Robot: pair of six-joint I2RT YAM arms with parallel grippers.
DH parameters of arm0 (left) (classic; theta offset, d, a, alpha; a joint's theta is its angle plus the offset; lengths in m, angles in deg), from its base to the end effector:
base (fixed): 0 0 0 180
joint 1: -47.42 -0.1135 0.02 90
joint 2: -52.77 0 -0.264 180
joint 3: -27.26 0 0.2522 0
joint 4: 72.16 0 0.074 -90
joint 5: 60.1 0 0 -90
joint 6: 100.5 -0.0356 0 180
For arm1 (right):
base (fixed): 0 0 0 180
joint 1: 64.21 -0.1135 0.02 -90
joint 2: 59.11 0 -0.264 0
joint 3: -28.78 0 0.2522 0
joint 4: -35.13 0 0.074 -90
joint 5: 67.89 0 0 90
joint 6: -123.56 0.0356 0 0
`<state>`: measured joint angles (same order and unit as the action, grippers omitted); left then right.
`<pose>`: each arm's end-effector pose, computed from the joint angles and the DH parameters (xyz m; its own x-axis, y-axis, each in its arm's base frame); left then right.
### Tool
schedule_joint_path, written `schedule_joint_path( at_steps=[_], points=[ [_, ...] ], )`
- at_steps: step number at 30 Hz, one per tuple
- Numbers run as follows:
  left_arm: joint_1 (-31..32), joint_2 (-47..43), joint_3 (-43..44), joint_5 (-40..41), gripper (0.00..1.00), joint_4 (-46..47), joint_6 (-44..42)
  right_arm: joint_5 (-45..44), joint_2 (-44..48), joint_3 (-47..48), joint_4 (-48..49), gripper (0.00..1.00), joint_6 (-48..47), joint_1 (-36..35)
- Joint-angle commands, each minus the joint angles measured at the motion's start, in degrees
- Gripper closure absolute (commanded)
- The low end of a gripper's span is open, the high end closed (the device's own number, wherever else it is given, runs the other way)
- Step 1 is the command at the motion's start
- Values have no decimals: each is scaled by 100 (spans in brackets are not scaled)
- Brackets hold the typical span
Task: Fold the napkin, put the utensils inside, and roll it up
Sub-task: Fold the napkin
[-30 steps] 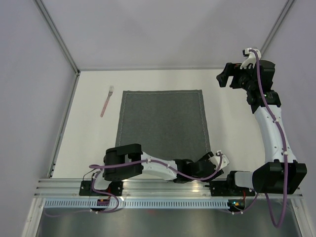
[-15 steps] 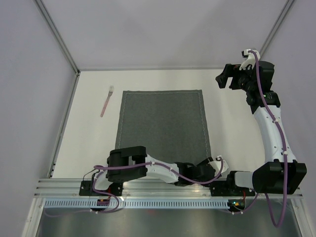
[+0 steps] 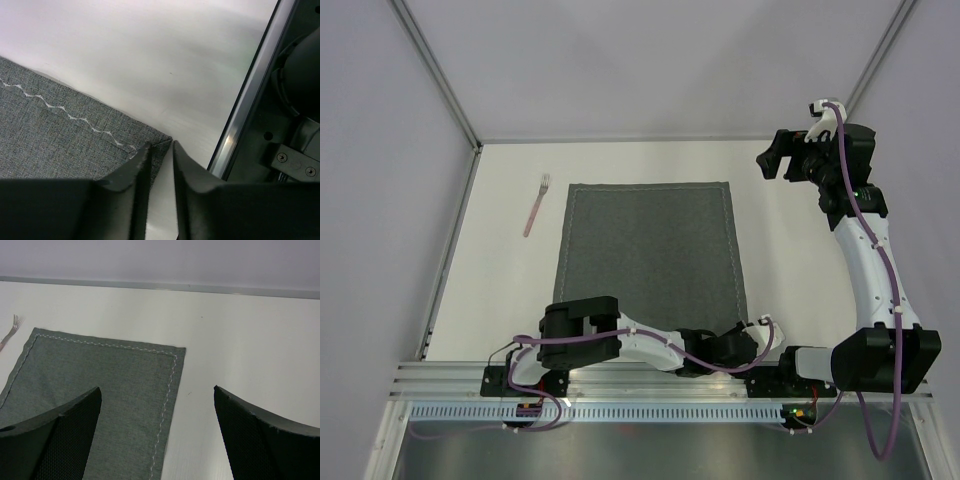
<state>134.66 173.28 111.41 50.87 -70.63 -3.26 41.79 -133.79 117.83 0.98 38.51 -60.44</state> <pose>0.0342 -0.4440 0.1302 -0.1430 0.5233 -0.8401 0.9077 0.4076 0.0993 0.2959 -0.0075 0.3943 -0.3584 0.1050 -0.9277 -0.2242 0.9549 0.1947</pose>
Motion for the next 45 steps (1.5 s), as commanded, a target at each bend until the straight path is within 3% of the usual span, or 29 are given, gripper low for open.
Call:
schedule_joint_path(
  at_steps=[1, 14, 40, 45],
  points=[
    [38, 192, 106, 91, 76, -70, -127, 53, 155, -23, 78, 2, 173, 36],
    [30, 96, 115, 118, 98, -88, -136, 106, 129, -14, 69, 2, 173, 36],
    [21, -493, 370, -419, 98, 167, 260, 106, 137, -14, 43, 2, 129, 36],
    [-268, -774, 107, -480, 98, 299, 637, 115, 129, -23, 43, 2, 129, 27]
  ],
)
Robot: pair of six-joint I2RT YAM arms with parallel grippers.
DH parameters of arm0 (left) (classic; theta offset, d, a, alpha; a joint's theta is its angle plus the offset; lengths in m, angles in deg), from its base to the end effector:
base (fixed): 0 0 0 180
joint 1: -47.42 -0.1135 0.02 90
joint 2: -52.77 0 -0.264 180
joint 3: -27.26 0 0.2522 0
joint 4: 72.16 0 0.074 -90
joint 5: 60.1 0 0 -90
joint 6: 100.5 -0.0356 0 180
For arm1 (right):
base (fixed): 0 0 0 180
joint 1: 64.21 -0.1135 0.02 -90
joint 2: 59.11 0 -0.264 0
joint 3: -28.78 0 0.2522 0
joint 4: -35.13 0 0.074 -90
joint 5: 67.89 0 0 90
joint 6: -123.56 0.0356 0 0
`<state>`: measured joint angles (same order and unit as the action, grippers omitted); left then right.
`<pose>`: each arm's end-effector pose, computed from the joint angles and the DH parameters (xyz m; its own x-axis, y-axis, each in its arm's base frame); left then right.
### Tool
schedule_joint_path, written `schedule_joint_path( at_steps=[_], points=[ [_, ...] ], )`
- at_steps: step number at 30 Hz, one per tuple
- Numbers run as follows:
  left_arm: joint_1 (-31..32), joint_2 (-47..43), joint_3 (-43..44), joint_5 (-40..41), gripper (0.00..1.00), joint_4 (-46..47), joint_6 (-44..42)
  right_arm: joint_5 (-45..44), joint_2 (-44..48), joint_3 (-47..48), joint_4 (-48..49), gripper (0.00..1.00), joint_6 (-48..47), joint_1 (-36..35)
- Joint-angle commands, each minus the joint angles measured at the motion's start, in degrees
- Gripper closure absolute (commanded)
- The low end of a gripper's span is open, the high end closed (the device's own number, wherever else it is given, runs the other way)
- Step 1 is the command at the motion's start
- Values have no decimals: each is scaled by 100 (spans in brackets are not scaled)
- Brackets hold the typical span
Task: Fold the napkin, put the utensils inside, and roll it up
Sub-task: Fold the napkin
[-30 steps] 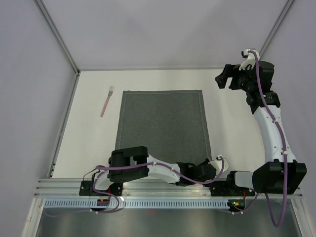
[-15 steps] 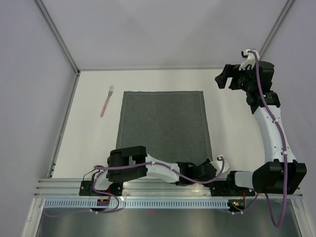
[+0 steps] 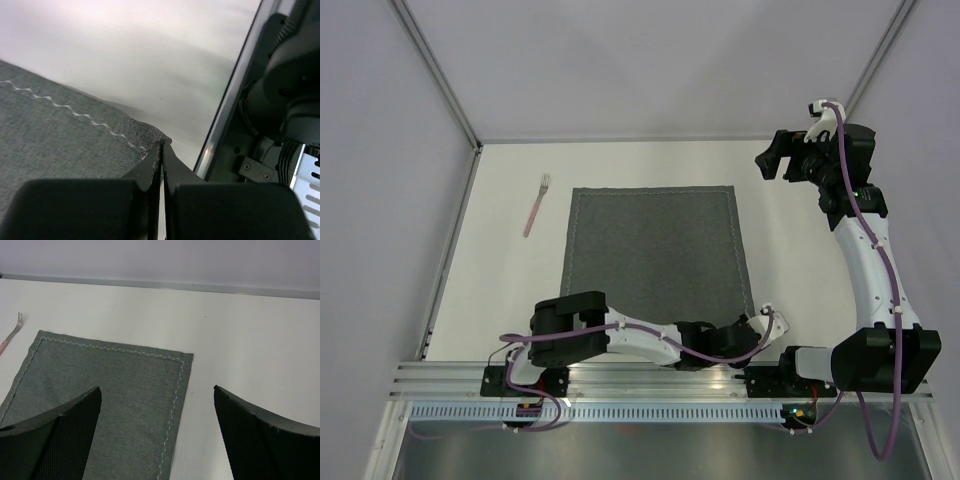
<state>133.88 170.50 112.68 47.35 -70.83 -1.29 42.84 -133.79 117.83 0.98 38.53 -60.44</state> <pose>0.0384 -0.4470 0.1568 -0.1812 0.4566 -0.8710 0.9191 0.3937 0.0151 0.2957 -0.0069 0.3944 -0.3599 0.1049 -0.9271 -0.2406 0.9496 0.2009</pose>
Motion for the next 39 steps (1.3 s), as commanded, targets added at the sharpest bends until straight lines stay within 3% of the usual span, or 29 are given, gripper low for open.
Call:
schedule_joint_path(
  at_steps=[1, 17, 25, 39],
  points=[
    [-269, -584, -107, -163, 98, 354, 519, 19, 137, -23, 34, 2, 127, 36],
    [-2280, -2465, -1620, -497, 98, 127, 1733, 98, 41, -23, 25, 2, 127, 27],
    [-3642, -2931, -1611, -778, 98, -349, 2040, 264, -108, 12, 26, 2, 188, 19],
    [-5384, -2958, -1058, -1428, 98, -955, 2225, 353, -223, 12, 17, 2, 162, 18]
  ],
)
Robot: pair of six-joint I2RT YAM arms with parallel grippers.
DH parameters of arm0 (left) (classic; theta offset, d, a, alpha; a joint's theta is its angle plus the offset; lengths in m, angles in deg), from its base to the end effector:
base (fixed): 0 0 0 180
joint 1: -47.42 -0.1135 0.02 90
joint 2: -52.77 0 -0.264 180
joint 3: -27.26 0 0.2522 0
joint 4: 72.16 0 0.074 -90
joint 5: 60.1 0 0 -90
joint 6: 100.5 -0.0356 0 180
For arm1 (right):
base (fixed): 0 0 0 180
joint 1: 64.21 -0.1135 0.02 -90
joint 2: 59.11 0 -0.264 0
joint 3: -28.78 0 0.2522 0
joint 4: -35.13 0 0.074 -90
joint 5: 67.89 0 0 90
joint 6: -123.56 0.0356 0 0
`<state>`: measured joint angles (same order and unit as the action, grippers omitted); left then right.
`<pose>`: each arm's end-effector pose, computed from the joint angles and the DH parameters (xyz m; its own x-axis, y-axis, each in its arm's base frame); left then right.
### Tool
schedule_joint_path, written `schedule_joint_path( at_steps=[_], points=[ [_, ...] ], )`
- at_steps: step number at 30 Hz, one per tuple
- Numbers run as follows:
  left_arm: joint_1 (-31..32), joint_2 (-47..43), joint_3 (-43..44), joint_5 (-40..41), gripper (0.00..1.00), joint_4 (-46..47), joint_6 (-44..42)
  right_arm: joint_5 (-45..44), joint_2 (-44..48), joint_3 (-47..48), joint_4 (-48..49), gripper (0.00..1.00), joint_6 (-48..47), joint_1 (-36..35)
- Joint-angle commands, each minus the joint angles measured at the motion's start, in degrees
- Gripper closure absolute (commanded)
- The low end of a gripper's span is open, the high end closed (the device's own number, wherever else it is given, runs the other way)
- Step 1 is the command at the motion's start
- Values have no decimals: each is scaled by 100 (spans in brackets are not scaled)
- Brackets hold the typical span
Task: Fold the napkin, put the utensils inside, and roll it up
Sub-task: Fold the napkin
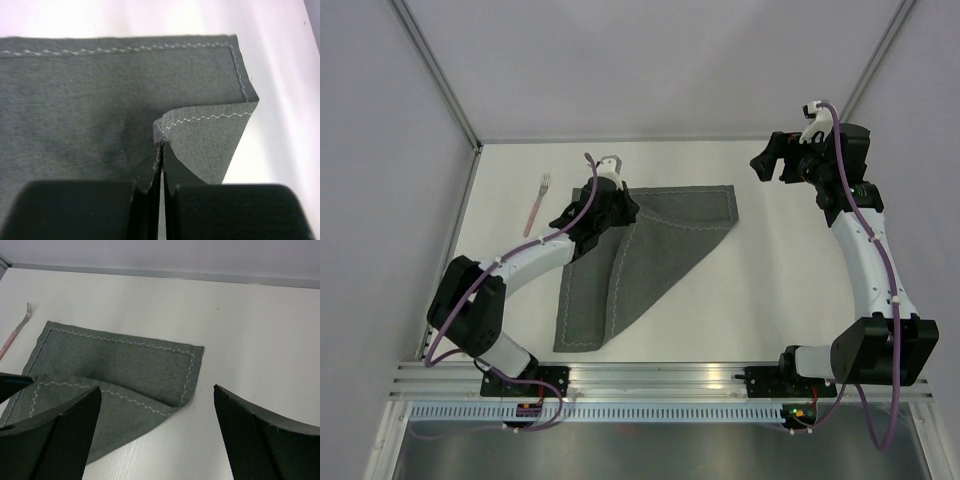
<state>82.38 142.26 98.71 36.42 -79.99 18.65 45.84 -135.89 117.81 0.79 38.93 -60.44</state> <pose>0.2940 -0.2006 0.2517 -0.5488 -0.2068 -0.8100 0.2499 0.8840 -0.3950 0.3051 -0.0057 0.3839 -0.4028 0.1124 -0.9084 -0.2754 0.9316 0.2374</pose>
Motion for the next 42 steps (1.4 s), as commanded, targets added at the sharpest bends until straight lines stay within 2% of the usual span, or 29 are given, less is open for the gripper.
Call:
schedule_joint_path(
  at_steps=[1, 16, 42],
  points=[
    [-383, -99, 426, -371, 98, -75, 232, 53, -13, -3, 36, 2, 114, 18],
    [-1377, 420, 1095, -995, 98, -365, 241, 27, -48, -3, 28, 2, 52, 27],
    [-2116, 675, 1394, -1215, 98, -558, 223, 27, -92, -38, 27, 2, -9, 19]
  ],
)
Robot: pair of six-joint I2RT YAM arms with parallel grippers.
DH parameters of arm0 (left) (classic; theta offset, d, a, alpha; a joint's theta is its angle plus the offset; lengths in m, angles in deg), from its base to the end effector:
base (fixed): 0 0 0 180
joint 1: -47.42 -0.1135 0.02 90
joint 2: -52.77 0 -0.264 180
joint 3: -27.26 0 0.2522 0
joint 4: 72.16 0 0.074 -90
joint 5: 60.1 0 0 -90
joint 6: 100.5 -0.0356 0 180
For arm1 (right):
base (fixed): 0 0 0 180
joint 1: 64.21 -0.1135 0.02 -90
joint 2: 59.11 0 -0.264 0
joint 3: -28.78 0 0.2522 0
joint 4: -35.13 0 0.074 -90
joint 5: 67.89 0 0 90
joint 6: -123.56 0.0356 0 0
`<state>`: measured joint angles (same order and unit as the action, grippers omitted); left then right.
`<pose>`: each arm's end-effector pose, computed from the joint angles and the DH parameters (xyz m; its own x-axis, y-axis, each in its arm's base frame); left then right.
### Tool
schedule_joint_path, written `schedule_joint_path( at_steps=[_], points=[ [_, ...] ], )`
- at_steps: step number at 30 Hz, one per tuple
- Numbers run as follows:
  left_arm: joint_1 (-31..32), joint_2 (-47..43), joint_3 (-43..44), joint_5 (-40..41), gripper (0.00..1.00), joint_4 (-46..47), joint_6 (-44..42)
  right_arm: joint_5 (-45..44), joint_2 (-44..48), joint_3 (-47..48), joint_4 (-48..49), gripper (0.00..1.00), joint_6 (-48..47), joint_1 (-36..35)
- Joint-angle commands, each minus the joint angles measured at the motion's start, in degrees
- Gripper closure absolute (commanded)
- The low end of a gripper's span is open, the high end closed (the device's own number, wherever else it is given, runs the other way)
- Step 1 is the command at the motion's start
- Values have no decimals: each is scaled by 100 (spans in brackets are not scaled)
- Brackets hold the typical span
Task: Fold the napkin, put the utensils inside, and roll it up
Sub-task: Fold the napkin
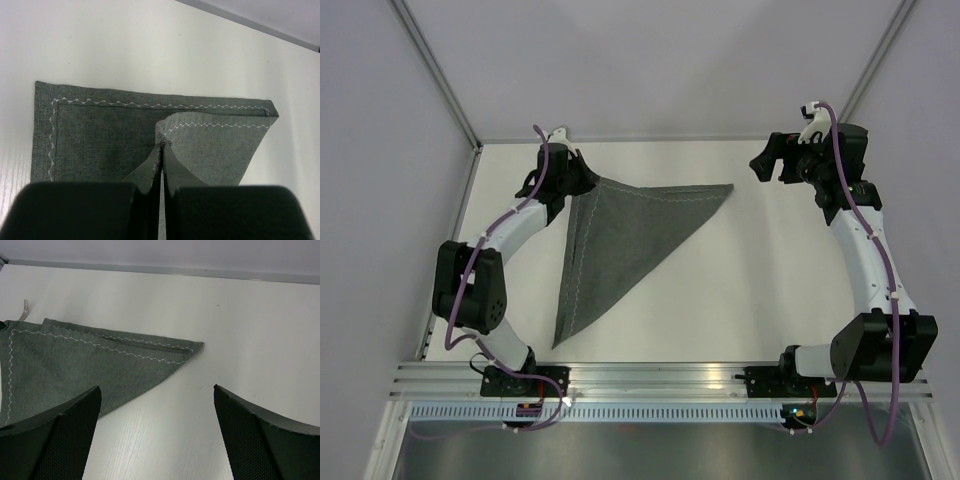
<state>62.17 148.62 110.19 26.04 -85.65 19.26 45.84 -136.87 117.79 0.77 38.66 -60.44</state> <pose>0.3773 -0.1018 0.2710 -0.5284 -0.3730 -0.7626 0.0576 0.8805 -0.4706 0.3097 -0.0060 0.3789 -0.4176 0.1091 -0.9021 -0.2731 0.9318 0.2391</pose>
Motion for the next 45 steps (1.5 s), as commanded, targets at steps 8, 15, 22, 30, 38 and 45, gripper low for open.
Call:
schedule_joint_path(
  at_steps=[8, 15, 22, 30, 38, 45],
  points=[
    [-244, 30, 211, -247, 98, 8, 162, 18, 6, -27, 38, 2, 8, 18],
    [-349, 74, 378, -309, 98, -159, 153, 18, 6, -18, 30, 2, 17, 27],
    [-446, 205, 527, -361, 98, -229, 136, 27, -3, -10, 30, 2, 8, 18],
    [-499, 364, 633, -388, 98, -300, 100, 27, 6, -10, 21, 2, -9, 19],
    [-578, 417, 747, -458, 98, -379, 65, 27, -3, -1, 21, 2, -1, 18],
    [-604, 443, 844, -449, 98, -467, 4, 18, -12, -1, 30, 2, -9, 27]
  ],
)
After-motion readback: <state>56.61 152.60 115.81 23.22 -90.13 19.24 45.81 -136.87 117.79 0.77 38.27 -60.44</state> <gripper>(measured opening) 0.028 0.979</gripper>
